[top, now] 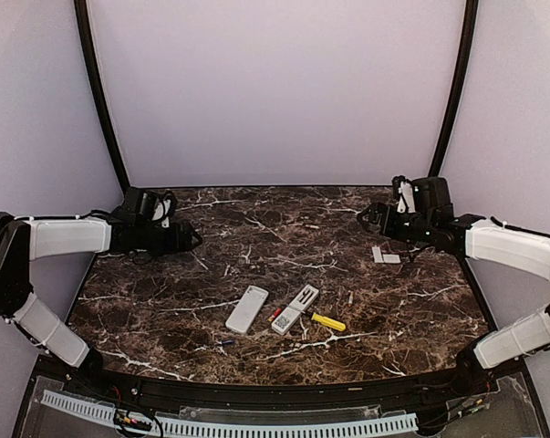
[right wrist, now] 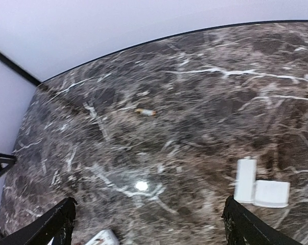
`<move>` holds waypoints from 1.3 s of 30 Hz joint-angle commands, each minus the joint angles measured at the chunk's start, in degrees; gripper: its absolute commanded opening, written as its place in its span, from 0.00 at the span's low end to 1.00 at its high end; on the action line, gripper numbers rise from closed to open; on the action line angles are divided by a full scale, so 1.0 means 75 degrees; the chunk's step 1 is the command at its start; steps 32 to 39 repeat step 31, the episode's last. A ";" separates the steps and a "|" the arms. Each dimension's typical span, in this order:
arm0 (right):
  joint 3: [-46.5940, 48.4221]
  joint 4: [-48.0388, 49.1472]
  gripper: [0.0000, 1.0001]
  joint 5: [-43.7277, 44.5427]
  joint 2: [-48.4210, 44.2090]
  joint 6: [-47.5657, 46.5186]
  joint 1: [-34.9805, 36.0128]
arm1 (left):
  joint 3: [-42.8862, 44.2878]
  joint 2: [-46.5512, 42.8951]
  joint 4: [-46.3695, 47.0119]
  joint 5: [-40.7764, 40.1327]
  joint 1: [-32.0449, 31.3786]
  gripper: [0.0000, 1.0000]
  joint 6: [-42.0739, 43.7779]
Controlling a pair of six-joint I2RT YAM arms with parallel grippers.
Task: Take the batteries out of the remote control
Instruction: Reset both arms
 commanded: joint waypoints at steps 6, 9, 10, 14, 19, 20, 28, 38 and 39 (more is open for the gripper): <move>-0.1214 0.1813 0.99 -0.0008 -0.0756 -0.1357 -0.2763 | -0.2360 -0.2237 0.3274 -0.1498 0.3477 0.93 0.0094; -0.1889 0.2782 0.99 0.0604 -0.1076 -0.1878 -0.3109 | -0.3350 -0.2829 0.4606 -0.2705 0.3556 0.99 0.0512; -0.2120 0.3209 0.99 0.0876 -0.1151 -0.2107 -0.3142 | -0.3517 -0.2915 0.4882 -0.2770 0.3557 0.99 0.0784; -0.3070 0.5005 0.99 0.1354 -0.1319 -0.3049 -0.3211 | -0.4124 -0.2735 0.6105 -0.2502 0.3558 0.99 0.1349; -0.3659 0.6295 0.99 0.1517 -0.1232 -0.3585 -0.3223 | -0.3981 -0.2229 0.6350 -0.2239 0.3567 0.99 0.1439; -0.3676 0.6345 0.99 0.1497 -0.1229 -0.3586 -0.3219 | -0.3979 -0.2165 0.6364 -0.2170 0.3566 0.99 0.1442; -0.3625 0.6368 0.99 0.1285 -0.1052 -0.3454 -0.3222 | -0.3980 -0.2173 0.6342 -0.2004 0.3569 0.99 0.1459; -0.3594 0.6382 0.99 0.1275 -0.0945 -0.3409 -0.3223 | -0.3968 -0.2166 0.6357 -0.1979 0.3566 0.99 0.1419; -0.3594 0.6382 0.99 0.1275 -0.0945 -0.3409 -0.3223 | -0.3968 -0.2166 0.6357 -0.1979 0.3566 0.99 0.1419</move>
